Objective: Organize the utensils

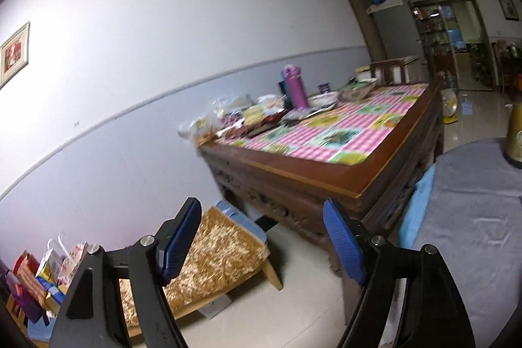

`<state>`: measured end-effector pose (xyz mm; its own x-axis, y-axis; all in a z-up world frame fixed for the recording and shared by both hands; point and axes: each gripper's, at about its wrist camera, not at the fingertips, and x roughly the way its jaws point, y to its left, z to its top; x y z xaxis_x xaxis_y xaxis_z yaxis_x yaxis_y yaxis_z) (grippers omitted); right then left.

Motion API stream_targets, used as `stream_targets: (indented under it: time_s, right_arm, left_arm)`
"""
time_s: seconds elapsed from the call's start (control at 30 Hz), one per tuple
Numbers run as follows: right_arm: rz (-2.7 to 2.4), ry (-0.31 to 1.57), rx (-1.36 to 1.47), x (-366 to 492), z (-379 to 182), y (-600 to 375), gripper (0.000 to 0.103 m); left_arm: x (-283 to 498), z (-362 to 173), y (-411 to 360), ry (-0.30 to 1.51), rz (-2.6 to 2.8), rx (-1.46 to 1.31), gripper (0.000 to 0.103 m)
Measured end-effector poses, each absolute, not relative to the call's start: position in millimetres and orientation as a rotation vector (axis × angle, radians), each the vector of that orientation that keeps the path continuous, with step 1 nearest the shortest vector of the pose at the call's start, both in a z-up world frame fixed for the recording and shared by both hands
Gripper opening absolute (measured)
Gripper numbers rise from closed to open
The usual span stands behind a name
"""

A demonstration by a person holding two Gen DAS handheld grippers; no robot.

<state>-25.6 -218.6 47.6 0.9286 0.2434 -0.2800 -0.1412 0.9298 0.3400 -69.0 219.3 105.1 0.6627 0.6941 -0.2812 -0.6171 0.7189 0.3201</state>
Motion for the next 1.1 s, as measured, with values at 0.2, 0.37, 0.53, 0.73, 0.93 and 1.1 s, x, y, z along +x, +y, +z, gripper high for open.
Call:
stream_targets:
  time_s: [0.2, 0.37, 0.53, 0.73, 0.93, 1.1]
  right_arm:
    - [0.155, 0.3, 0.328, -39.1, 56.6, -241.1, 0.078]
    - [0.101, 0.288, 0.367, -54.4, 56.1, -273.9, 0.078]
    - [0.048, 0.277, 0.396, -69.5, 54.8, -304.1, 0.078]
    - [0.021, 0.276, 0.418, -78.9, 55.1, -324.5, 0.078]
    - [0.029, 0.283, 0.421, -78.0, 53.8, -328.6, 0.078]
    - [0.04, 0.305, 0.414, -69.0, 52.9, -323.5, 0.078]
  left_arm:
    - [-46.5, 118.8, 154.4, 0.383, 0.589, 0.254, 0.078]
    - [-28.1, 123.8, 103.1, 0.365, 0.485, 0.297, 0.079]
    - [-17.9, 131.0, 68.4, 0.347, 0.434, 0.321, 0.079]
    - [-11.6, 131.6, 47.8, 0.352, 0.411, 0.334, 0.079]
    - [-6.7, 129.5, 41.6, 0.364, 0.401, 0.342, 0.079]
    - [7.5, 122.8, 41.4, 0.405, 0.353, 0.314, 0.079]
